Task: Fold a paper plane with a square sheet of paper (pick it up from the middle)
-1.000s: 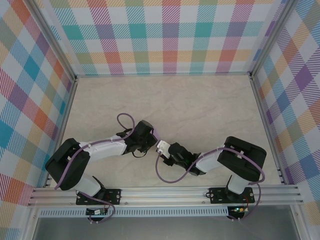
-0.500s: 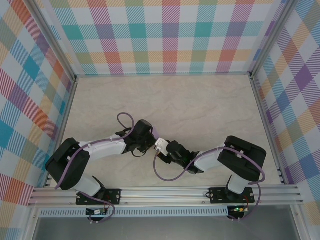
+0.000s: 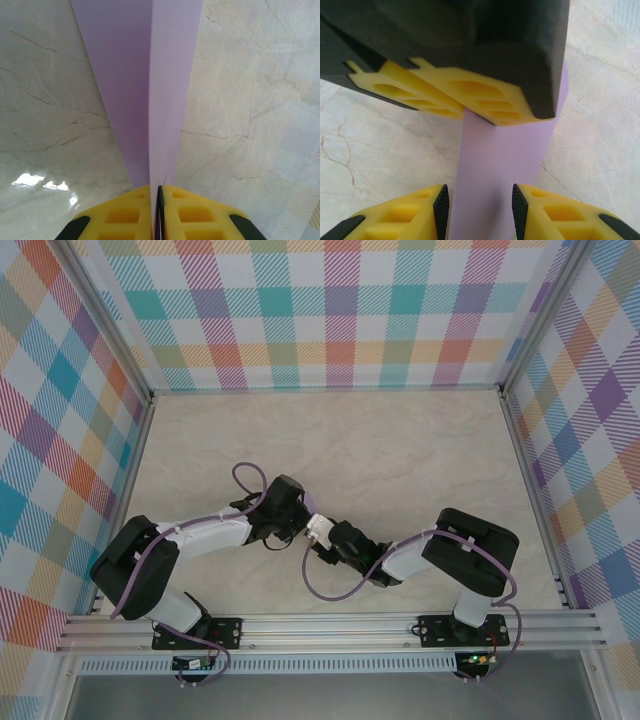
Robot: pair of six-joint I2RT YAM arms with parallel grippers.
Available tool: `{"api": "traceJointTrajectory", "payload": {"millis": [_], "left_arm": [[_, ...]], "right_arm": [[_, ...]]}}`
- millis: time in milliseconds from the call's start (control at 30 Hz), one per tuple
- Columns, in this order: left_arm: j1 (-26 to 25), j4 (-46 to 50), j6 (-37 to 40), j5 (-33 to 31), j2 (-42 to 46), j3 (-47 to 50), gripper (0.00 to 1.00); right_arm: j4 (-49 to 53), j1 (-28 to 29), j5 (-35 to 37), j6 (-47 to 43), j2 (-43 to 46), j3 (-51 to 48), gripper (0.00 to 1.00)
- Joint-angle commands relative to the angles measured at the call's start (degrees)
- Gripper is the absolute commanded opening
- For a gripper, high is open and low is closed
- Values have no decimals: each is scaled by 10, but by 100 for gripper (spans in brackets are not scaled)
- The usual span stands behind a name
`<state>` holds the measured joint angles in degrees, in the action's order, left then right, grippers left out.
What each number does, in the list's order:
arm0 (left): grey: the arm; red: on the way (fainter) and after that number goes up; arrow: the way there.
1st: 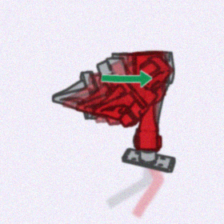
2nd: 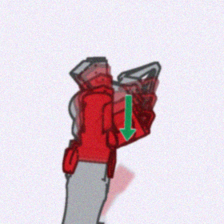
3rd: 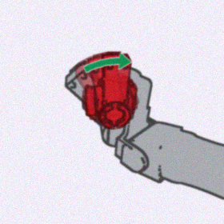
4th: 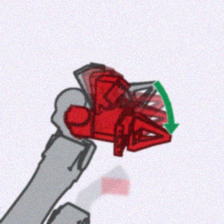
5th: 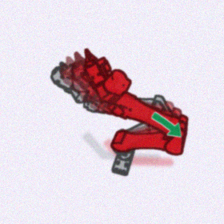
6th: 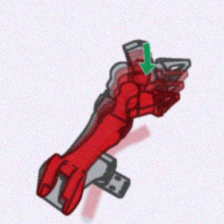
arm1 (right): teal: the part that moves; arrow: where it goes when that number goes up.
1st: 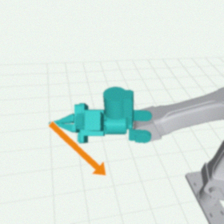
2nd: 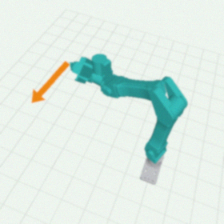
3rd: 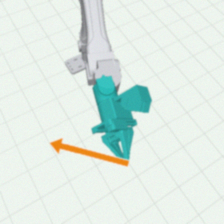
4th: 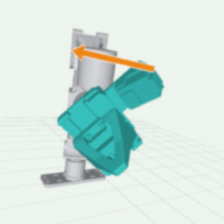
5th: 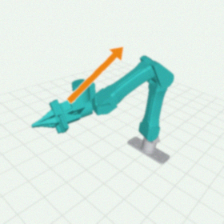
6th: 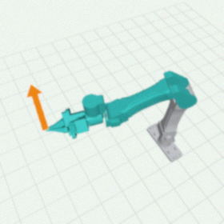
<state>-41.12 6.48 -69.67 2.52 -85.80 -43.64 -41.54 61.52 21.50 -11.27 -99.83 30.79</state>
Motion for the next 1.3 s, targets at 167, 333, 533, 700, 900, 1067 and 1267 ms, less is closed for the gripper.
{"api": "traceJointTrajectory", "payload": {"millis": [167, 333, 533, 700, 900, 1067, 1267], "left_arm": [[0, 48, 11, 1, -12, -21, 11], [0, 51, 14, 1, -22, -25, 11], [0, 53, 17, 3, -29, -31, 11], [0, 47, 17, 8, -30, -33, 11], [0, 43, 15, 14, -28, -33, 11], [1, 44, 15, 14, -25, -35, 11], [1, 42, 14, 18, -23, -36, 11]], "right_arm": [[-63, 3, 31, -9, 17, 8, 44], [-64, 3, 35, -9, 20, 5, 48], [-54, 3, 32, 1, 61, -5, 53], [-36, 3, 20, 11, 85, -17, 54], [-30, 2, -3, 14, 55, -5, 51], [-33, 2, -14, 24, 51, -18, 55], [-22, 1, -14, 30, 52, -26, 53]]}}
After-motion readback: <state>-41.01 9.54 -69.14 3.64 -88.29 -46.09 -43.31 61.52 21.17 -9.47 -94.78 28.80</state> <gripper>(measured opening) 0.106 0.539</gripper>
